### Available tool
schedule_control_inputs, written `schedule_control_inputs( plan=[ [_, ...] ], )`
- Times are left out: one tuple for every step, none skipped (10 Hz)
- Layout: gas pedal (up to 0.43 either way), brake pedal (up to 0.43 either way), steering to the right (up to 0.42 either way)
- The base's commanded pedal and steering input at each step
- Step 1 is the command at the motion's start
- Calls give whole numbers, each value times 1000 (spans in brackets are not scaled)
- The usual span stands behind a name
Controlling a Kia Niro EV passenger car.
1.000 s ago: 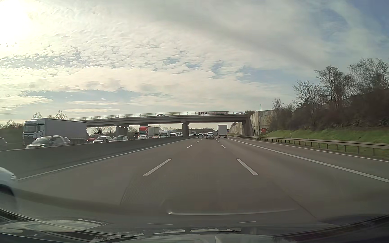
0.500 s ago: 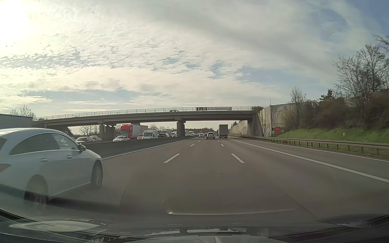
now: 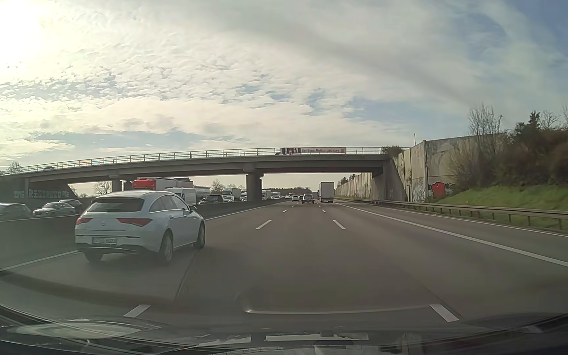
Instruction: Follow the waypoints while adhering to traffic rules and regulations
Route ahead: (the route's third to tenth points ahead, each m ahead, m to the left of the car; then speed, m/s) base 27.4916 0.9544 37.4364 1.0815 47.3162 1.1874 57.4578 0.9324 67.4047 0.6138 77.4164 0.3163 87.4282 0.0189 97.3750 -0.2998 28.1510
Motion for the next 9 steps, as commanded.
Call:
schedule_control_inputs(
  plan=[
    [220, 0, -1],
    [220, 0, -1],
    [220, 0, -1],
    [228, 0, -1],
    [240, 0, -1],
    [260, 0, -1],
    [260, 0, -1],
    [260, 0, -1],
    [260, 0, -1]
  ],
)
